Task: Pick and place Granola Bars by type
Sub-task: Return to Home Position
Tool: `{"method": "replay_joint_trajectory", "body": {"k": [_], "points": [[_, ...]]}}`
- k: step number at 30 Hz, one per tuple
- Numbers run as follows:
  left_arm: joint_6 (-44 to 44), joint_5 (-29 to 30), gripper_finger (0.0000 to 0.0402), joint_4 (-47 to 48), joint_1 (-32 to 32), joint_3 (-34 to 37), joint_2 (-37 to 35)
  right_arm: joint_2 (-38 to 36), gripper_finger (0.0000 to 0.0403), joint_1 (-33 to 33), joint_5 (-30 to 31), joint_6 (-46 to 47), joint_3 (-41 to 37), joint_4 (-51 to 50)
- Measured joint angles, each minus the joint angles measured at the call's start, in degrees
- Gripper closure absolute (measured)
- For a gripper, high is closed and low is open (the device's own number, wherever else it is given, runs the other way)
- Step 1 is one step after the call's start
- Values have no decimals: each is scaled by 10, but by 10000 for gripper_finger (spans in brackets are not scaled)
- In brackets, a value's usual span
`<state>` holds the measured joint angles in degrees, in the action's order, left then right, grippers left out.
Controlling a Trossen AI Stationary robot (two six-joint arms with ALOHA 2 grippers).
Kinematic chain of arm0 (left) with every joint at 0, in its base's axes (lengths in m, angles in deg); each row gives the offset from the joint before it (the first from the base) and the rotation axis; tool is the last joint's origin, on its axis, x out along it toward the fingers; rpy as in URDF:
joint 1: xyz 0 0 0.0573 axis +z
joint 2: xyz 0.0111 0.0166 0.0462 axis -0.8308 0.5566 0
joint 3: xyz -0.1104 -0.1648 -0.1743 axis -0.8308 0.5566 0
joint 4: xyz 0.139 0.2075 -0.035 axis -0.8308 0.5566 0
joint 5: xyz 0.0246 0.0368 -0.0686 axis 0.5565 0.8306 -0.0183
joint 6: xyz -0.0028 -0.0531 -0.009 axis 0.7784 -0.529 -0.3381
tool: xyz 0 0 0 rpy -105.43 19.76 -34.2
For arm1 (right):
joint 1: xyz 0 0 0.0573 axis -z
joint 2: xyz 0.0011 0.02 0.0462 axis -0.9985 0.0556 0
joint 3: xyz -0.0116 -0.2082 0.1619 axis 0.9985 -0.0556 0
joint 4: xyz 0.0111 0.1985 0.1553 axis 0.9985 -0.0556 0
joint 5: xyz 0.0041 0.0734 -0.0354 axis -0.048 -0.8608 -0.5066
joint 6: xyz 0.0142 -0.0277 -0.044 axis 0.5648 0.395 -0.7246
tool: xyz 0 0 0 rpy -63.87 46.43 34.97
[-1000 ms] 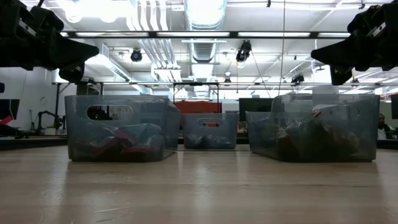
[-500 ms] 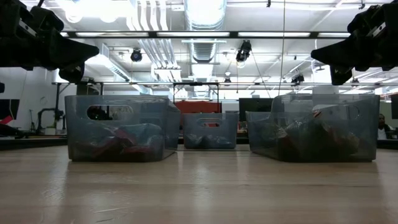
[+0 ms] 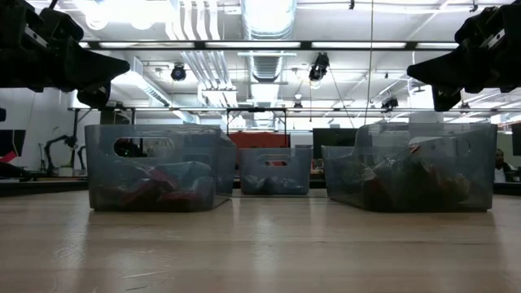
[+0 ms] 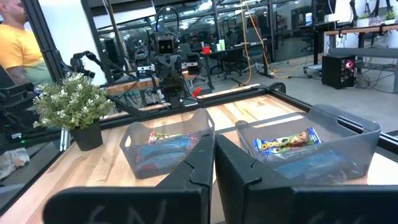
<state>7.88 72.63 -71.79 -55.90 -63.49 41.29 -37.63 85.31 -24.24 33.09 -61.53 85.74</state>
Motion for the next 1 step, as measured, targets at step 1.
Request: {"method": "replay_joint_trajectory", "body": {"k": [1], "points": [[0,0,402,0,0,0,0,0,394,0,0,0,0,0]]}}
